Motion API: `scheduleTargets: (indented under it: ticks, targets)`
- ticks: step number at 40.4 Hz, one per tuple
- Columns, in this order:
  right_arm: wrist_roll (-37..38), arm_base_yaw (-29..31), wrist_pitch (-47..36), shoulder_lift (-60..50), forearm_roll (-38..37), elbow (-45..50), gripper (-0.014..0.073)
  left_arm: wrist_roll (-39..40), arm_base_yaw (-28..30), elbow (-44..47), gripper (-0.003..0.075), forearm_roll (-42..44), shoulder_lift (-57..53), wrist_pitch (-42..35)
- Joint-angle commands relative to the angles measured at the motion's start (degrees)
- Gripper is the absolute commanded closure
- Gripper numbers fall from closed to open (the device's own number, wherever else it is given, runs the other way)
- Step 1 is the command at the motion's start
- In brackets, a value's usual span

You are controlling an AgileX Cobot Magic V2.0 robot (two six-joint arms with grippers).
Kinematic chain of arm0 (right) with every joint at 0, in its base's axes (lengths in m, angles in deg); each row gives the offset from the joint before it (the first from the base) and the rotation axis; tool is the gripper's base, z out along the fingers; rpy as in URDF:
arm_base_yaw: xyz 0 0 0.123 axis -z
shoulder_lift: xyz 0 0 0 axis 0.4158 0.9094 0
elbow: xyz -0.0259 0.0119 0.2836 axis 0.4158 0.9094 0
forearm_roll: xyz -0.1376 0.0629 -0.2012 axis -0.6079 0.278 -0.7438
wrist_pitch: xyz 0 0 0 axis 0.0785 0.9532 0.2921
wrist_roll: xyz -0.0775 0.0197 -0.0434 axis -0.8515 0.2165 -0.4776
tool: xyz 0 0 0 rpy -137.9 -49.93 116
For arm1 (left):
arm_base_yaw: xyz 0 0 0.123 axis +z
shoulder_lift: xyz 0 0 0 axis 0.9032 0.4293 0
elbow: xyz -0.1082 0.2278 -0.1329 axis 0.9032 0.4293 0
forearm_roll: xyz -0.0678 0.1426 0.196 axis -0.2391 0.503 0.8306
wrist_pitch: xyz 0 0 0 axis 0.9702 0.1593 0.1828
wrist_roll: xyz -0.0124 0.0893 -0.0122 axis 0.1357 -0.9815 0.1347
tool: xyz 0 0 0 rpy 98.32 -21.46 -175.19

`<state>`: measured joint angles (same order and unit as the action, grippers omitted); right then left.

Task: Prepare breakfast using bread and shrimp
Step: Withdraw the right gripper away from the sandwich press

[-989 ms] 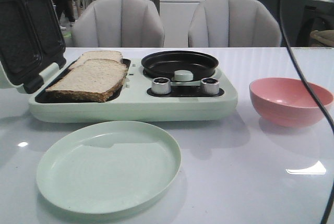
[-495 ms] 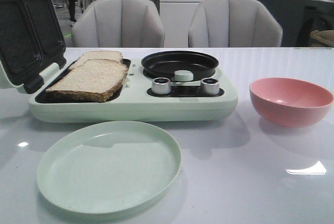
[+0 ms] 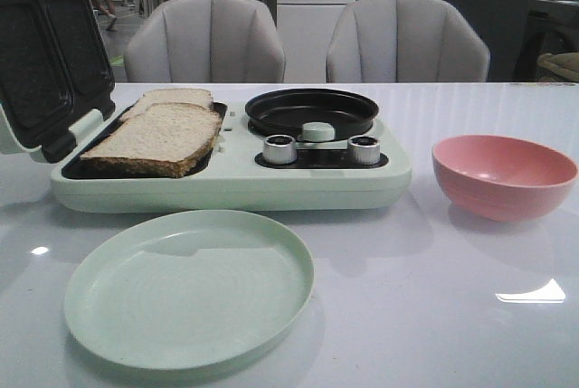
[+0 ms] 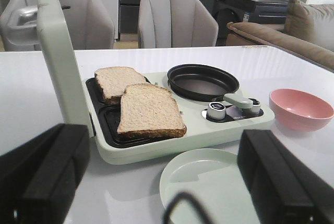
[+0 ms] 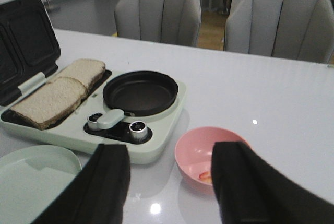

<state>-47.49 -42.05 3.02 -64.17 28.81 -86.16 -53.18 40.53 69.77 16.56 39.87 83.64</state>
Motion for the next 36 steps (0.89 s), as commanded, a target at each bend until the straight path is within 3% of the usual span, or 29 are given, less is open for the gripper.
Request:
scheduleTargets:
  ticks: [1, 5, 31, 36]
  targets:
    - [-0.3, 0.3, -3.7, -6.9, 1.1, 1.2, 0.0134, 0.6, -0.5, -1.7, 0.0093, 0.0, 0.7, -4.8]
    - [-0.3, 0.3, -3.7, -14.6, 2.2, 4.6, 0.0134, 0.6, -0.5, -1.7, 0.0093, 0.0, 0.7, -4.6]
    - [-0.3, 0.2, -5.5, -9.2, 2.2, 9.0, 0.0134, 0.6, -0.5, -1.8, 0.0094, -2.9, 0.7, -4.5]
    - [-0.3, 0.2, -5.5, -9.2, 2.2, 9.0, 0.0134, 0.6, -0.5, -3.7, 0.0132, -5.2, 0.9, -6.3]
